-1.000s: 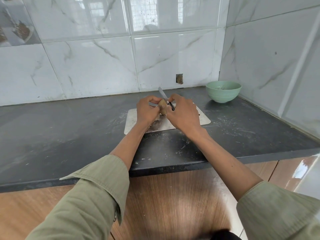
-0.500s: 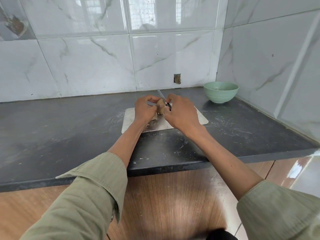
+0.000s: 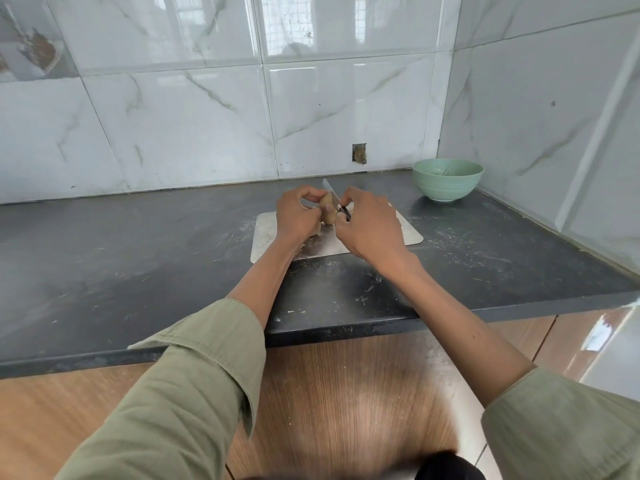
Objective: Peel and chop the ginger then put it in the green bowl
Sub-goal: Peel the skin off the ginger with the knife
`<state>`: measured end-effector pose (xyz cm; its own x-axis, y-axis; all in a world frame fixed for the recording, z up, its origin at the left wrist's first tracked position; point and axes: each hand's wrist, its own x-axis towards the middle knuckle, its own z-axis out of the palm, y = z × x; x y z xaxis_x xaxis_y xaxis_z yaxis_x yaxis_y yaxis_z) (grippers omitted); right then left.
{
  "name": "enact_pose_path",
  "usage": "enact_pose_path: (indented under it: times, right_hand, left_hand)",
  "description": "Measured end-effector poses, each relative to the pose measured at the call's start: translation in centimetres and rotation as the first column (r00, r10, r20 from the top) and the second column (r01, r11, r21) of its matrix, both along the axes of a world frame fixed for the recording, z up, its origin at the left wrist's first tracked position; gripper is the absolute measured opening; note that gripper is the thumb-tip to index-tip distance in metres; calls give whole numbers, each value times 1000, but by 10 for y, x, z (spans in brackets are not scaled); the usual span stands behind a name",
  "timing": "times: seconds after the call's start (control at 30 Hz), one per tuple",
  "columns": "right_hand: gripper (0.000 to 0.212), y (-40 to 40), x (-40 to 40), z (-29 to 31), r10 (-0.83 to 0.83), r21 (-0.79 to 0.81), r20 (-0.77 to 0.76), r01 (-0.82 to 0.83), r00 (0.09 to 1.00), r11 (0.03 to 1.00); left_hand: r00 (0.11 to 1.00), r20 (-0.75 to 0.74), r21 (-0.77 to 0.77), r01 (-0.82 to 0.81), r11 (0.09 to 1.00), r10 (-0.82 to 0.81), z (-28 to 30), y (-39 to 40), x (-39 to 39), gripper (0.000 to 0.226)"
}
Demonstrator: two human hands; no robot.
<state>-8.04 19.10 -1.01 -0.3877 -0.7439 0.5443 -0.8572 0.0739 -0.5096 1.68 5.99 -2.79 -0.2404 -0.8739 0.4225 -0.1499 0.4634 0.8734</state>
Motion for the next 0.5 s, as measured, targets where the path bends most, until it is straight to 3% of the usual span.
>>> enact_pose_path:
  times: [0.17,0.5]
  right_hand:
    - [14,-2,-1,2,18,11,-2,-18,1000,1000]
    - [15,-3,-6,3,20,45,-19,-19,1000,999]
  left_hand:
    - [998,-3,20,56,998,-56,0,-2,1,19]
    - [998,63,-42,11,999,-8,-3,-6,-4,29]
